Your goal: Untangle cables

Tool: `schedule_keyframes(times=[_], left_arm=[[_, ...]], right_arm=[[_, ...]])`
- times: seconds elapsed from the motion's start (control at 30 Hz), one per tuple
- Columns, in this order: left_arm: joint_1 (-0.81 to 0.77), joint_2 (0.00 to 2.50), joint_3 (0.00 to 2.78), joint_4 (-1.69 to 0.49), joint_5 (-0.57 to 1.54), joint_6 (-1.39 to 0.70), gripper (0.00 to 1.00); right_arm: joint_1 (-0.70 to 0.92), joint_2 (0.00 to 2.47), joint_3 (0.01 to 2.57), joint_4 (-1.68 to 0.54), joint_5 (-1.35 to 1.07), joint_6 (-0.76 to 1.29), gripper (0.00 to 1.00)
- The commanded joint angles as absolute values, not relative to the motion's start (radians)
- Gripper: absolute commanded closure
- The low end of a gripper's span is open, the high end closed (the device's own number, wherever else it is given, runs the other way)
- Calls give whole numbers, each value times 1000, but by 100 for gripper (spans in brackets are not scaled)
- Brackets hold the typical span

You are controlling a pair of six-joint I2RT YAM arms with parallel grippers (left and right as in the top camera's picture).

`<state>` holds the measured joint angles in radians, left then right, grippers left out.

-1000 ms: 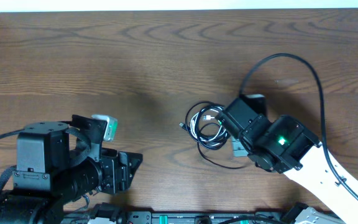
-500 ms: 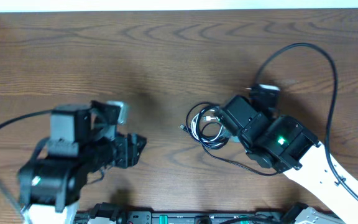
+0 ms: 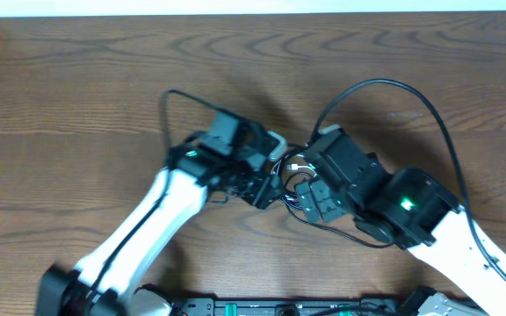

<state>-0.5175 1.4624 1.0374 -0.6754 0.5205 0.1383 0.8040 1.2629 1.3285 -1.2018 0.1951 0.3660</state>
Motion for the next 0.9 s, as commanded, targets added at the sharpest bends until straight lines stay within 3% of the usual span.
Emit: schedule_keyframes(times=[0.0, 0.43, 0.87], left_arm=[[-536, 1560, 1035, -602, 447, 131, 35], [-528, 1651, 1035, -363, 226, -59, 38], [-528, 1826, 1035, -247, 226, -57, 49]], right_arm=[[807, 1166, 1332, -1224, 184, 273, 1], [806, 949, 1332, -1238, 187, 230, 1], [806, 947, 1332, -1269, 146, 230, 1]])
